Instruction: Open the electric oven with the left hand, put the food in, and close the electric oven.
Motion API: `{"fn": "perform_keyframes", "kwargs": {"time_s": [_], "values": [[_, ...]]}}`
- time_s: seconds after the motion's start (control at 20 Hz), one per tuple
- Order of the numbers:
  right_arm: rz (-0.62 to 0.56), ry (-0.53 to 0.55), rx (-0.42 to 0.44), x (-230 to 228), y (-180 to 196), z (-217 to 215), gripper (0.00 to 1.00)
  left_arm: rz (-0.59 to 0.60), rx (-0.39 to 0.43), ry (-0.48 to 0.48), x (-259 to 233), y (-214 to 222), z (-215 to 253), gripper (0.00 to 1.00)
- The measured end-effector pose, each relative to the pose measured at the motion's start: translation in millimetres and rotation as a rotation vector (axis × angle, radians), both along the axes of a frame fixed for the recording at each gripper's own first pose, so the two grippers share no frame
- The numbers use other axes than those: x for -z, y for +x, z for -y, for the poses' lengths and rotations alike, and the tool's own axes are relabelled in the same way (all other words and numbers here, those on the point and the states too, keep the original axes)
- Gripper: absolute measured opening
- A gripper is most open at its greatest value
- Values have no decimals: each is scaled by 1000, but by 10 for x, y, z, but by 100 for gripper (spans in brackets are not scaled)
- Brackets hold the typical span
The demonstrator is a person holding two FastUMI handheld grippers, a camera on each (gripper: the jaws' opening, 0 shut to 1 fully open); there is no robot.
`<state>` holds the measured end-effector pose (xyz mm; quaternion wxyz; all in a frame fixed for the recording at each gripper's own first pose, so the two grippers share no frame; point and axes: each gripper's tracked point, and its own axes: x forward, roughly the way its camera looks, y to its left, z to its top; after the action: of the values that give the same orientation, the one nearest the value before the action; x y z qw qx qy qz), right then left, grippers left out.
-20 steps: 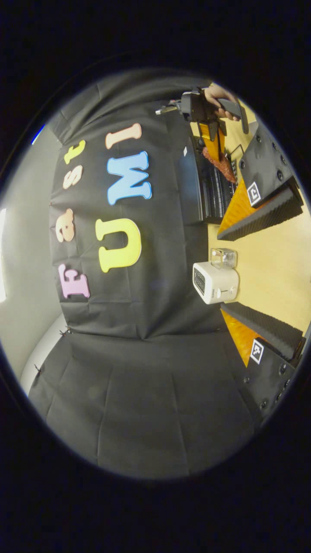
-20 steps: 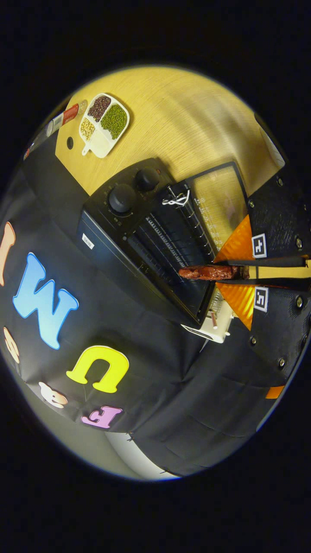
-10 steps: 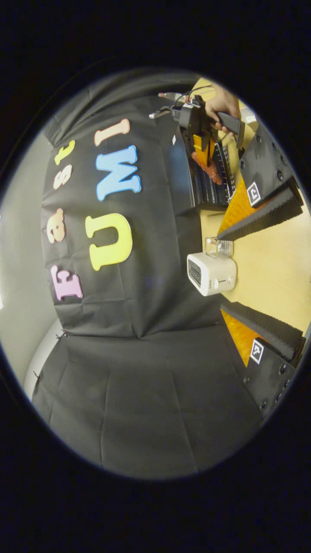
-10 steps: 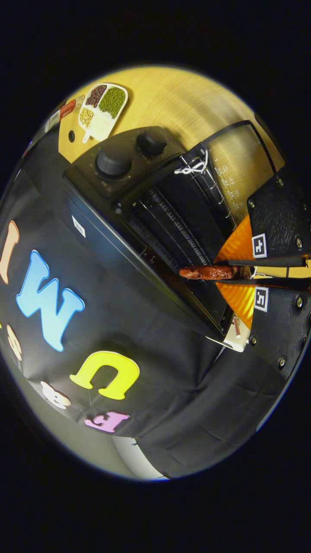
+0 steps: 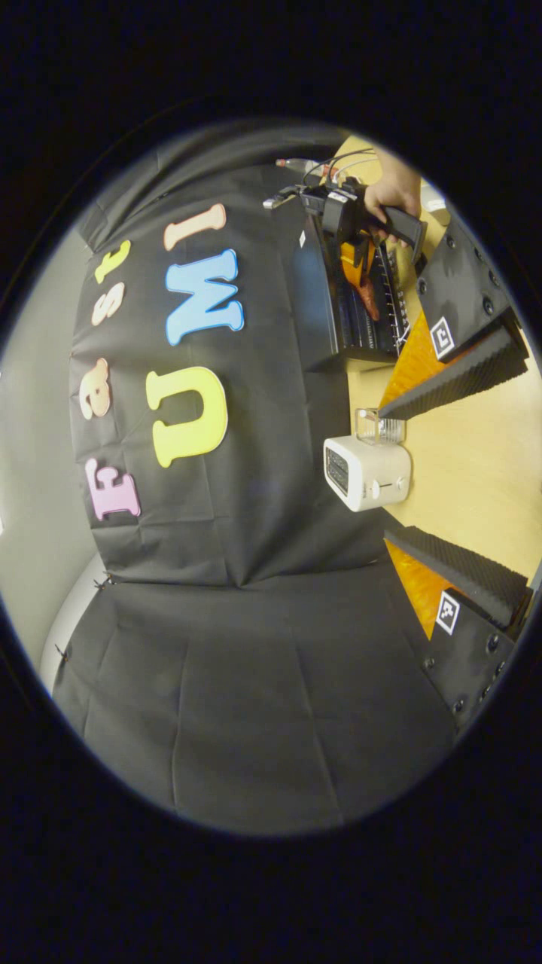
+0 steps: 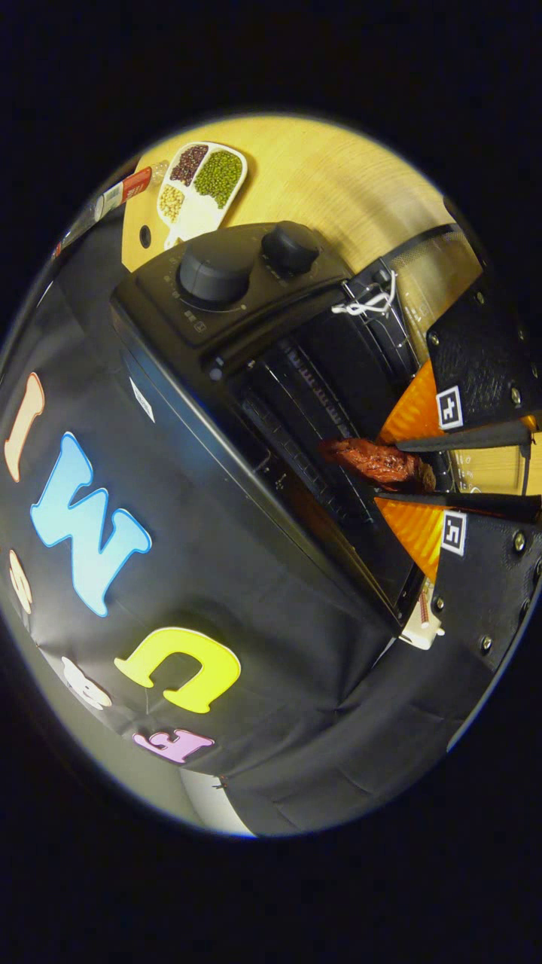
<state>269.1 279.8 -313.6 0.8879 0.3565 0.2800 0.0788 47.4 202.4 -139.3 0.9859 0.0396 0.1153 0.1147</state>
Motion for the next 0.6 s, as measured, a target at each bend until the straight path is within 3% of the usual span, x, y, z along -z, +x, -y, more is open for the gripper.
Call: {"fn": "perform_keyframes", "kwargs": {"time_s": [0.15, 0.25, 0.3, 0.4, 0.6], "values": [[0, -77, 31, 55, 65, 173, 40, -7, 0, -11, 45, -21, 16, 100], [12, -109, 36, 34, 59, 222, 34, -2, 4, -12, 31, -34, 38, 100], [13, -125, 33, 24, 33, 247, 74, 1, 7, -11, 31, -27, 47, 96], [36, -141, 21, -74, -7, 292, 92, 6, 15, -12, 19, -16, 94, 100], [117, -215, -32, -372, -178, 361, 97, 14, 48, -37, 14, 36, 306, 100]]}}
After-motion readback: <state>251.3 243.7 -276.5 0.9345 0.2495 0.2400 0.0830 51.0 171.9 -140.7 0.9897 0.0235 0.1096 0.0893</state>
